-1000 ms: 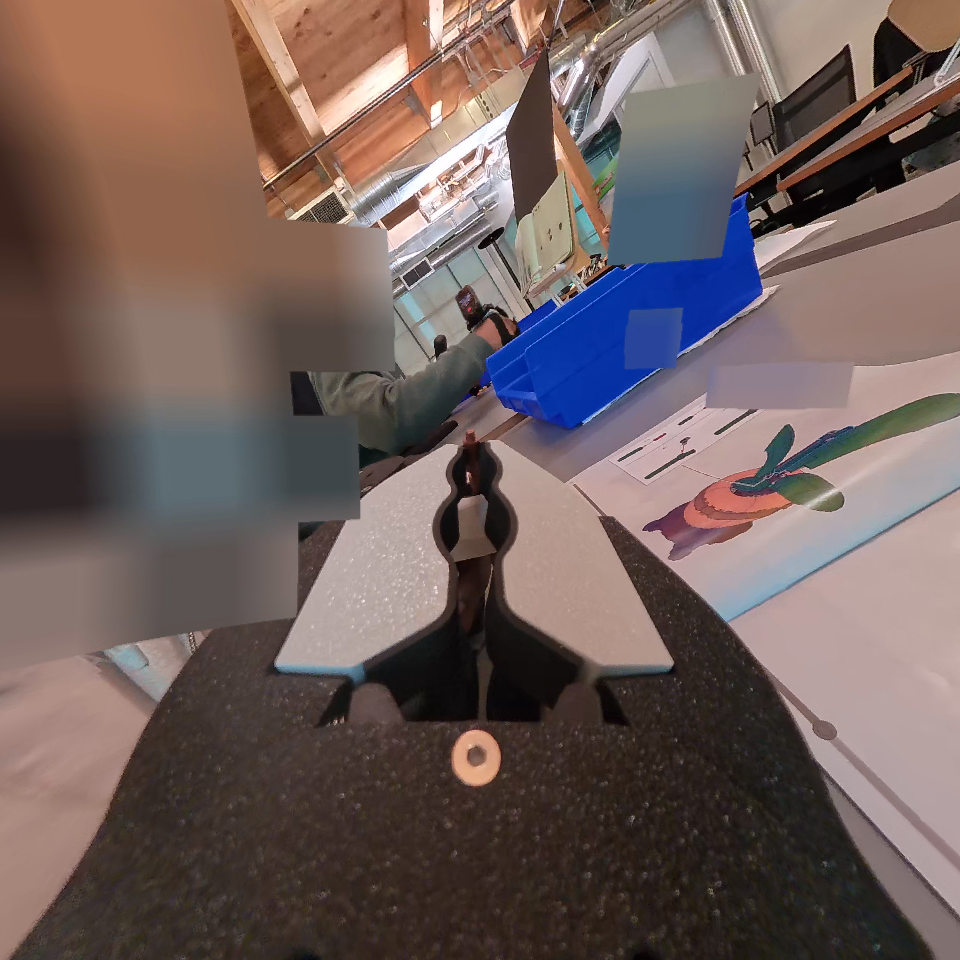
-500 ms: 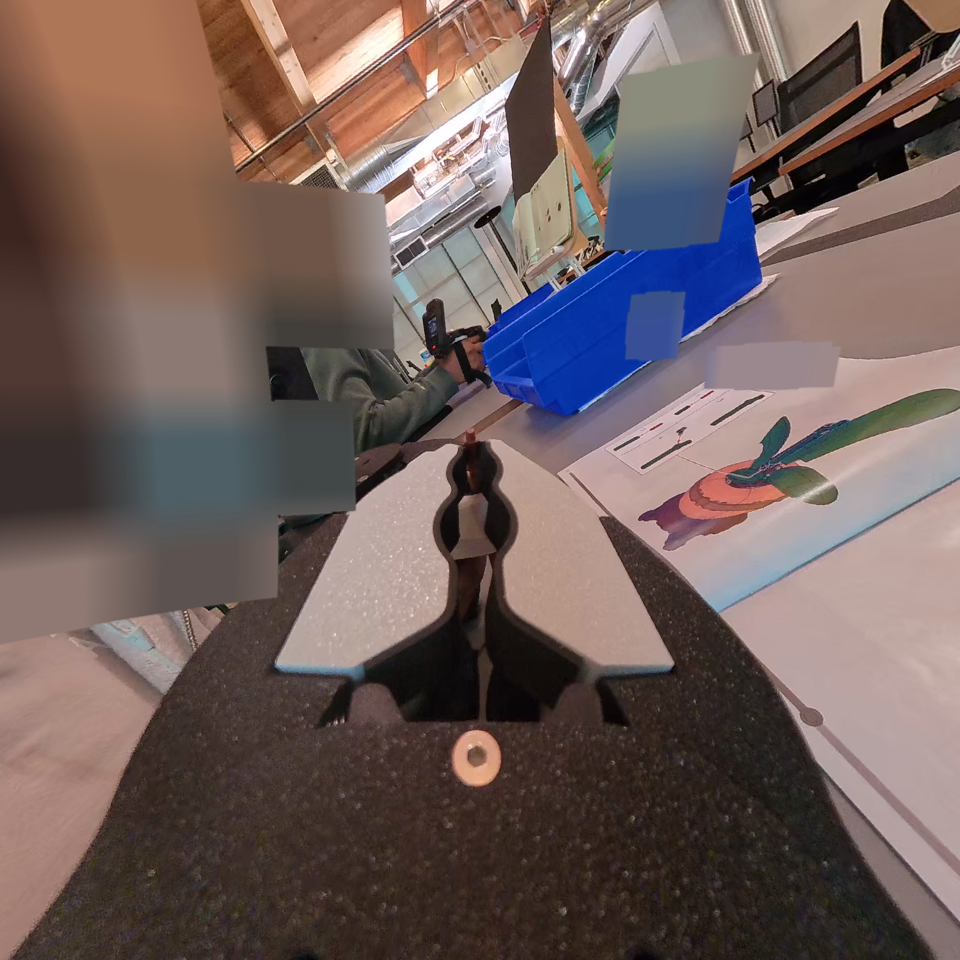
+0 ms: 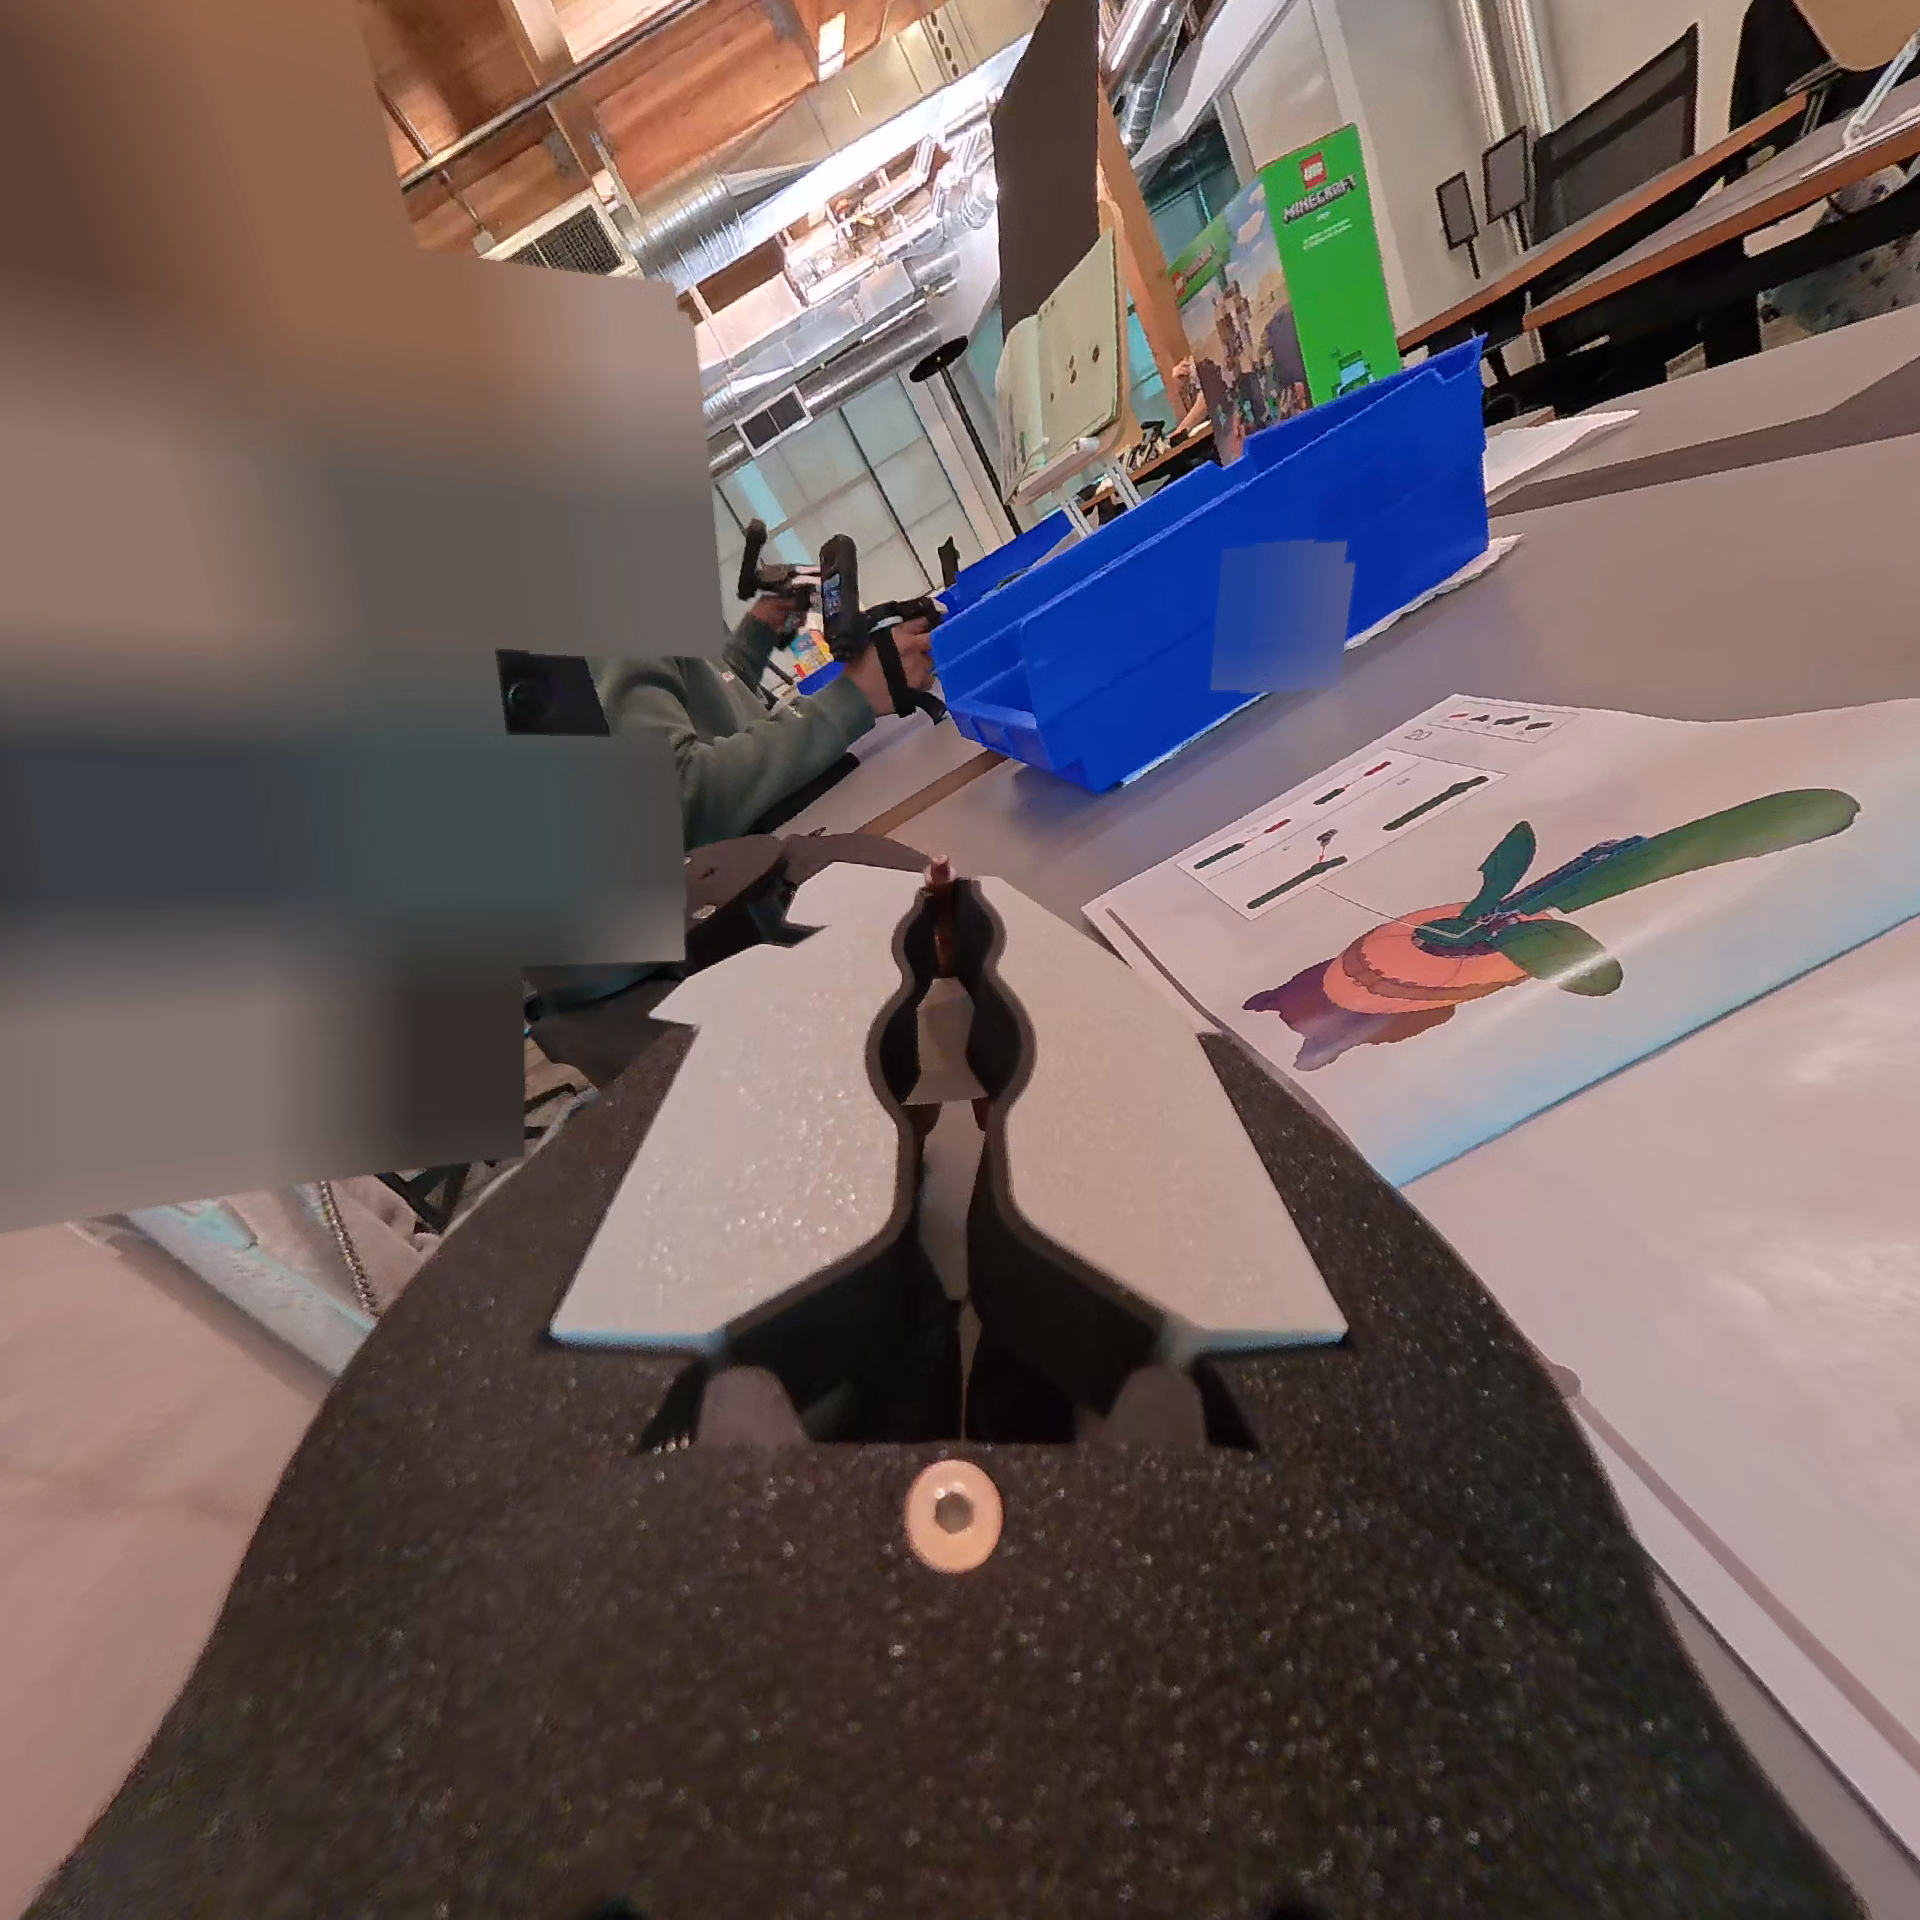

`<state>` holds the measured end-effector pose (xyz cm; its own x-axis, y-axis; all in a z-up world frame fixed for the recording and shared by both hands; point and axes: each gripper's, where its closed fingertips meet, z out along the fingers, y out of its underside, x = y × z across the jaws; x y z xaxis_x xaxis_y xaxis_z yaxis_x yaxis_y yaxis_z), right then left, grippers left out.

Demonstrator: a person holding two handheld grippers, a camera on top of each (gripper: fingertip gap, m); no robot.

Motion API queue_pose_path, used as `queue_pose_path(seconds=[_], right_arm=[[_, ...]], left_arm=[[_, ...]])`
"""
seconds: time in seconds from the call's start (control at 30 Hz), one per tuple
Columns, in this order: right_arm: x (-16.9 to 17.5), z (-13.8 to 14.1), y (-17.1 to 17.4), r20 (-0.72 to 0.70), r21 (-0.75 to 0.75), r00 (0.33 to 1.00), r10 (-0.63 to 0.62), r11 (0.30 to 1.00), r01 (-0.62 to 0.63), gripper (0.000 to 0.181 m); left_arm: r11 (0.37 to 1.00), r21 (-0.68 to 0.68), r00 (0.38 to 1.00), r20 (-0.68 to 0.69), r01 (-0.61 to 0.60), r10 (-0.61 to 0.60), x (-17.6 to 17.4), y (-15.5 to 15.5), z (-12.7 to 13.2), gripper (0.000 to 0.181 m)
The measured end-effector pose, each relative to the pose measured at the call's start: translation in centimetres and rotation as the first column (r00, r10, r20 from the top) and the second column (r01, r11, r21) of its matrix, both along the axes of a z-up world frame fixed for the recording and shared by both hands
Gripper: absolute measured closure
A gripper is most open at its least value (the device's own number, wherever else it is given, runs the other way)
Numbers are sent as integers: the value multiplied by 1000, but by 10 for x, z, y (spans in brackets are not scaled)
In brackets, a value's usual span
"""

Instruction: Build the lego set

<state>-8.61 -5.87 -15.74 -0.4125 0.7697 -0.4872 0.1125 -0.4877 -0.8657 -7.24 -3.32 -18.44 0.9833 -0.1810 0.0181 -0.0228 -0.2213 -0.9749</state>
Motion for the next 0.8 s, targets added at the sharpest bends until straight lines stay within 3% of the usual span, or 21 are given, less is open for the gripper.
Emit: queue_pose_path(seconds=[0.17, 0.8], right_arm=[[2, -8, -5, 49, 126, 999, -8, 992, 2, 178], [7, -3, -2, 14, 102, 1000, -6, 995, 5, 177]], left_arm=[[1000, -10, 1000, -11, 23, -23, 3, -1, -1, 181], [997, -24, 997, -22, 67, -67, 10, 1, -4, 175]])
